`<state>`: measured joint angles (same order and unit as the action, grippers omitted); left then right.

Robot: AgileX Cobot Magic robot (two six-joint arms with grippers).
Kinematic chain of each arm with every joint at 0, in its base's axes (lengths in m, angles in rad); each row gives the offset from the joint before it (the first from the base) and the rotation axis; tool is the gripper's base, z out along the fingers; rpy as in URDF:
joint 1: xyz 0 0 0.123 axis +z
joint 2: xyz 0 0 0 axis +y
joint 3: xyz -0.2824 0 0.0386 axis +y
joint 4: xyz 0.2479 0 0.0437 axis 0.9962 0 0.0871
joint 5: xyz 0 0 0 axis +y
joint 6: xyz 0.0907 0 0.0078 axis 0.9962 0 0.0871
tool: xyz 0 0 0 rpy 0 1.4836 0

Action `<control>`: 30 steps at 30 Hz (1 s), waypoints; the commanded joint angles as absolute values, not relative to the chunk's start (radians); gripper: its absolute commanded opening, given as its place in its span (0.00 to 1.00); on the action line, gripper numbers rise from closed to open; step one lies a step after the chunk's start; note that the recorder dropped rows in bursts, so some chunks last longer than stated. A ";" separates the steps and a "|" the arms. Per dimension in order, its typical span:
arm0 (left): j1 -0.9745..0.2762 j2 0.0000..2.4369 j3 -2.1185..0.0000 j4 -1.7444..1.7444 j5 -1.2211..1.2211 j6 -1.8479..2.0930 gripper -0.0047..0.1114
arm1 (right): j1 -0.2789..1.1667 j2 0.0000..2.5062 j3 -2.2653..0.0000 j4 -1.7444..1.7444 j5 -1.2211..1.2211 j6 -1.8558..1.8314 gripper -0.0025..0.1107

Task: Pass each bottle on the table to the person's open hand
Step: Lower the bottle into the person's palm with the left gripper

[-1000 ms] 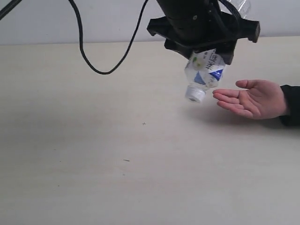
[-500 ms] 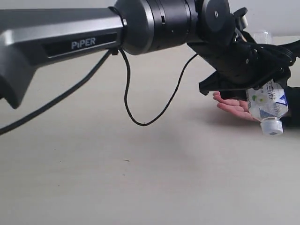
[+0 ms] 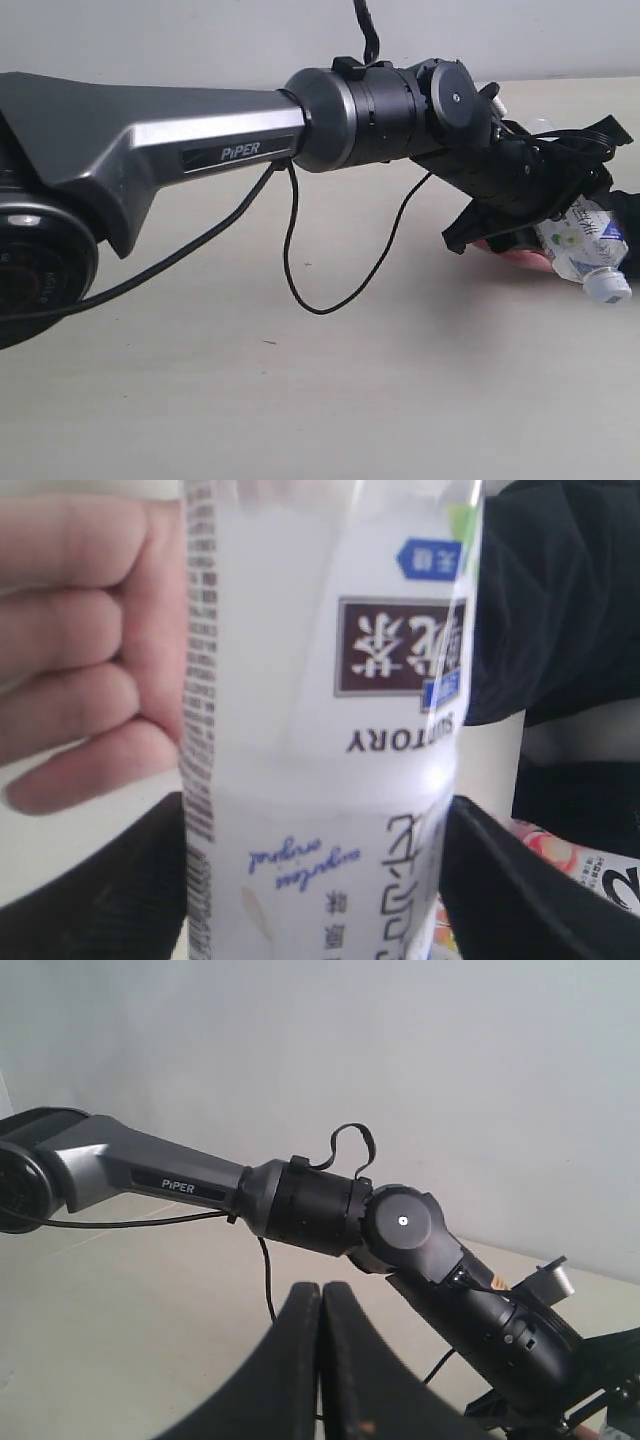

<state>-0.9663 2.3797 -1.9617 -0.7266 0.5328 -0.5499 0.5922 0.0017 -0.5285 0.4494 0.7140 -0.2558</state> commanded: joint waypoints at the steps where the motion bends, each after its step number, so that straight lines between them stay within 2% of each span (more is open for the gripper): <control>1: -0.950 2.398 -1.963 -0.745 0.526 -0.528 0.04 | 0.594 0.000 -0.523 0.450 0.715 -0.260 0.02; 12: -0.950 2.412 -1.963 -0.773 0.527 -0.445 0.04 | 0.594 0.000 -0.523 0.450 0.715 -0.260 0.02; 14: -0.950 2.413 -1.963 -0.773 0.536 -0.441 0.07 | 0.594 0.000 -0.523 0.450 0.715 -0.260 0.02; 16: -0.950 2.416 -1.963 -0.773 0.549 -0.433 0.15 | 0.594 0.000 -0.523 0.450 0.715 -0.260 0.02; 24: -0.950 2.418 -1.963 -0.773 0.549 -0.361 0.60 | 0.594 0.000 -0.523 0.450 0.715 -0.260 0.02; 27: -0.950 2.418 -1.963 -0.775 0.547 -0.314 0.70 | 0.594 0.000 -0.523 0.450 0.715 -0.260 0.02; 30: -0.950 2.418 -1.963 -0.775 0.549 -0.307 0.73 | 0.594 0.000 -0.523 0.450 0.715 -0.260 0.02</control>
<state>-0.9524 2.4173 -1.9617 -0.7742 0.5464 -0.3281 0.5922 0.0017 -0.5285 0.4494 0.7140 -0.2558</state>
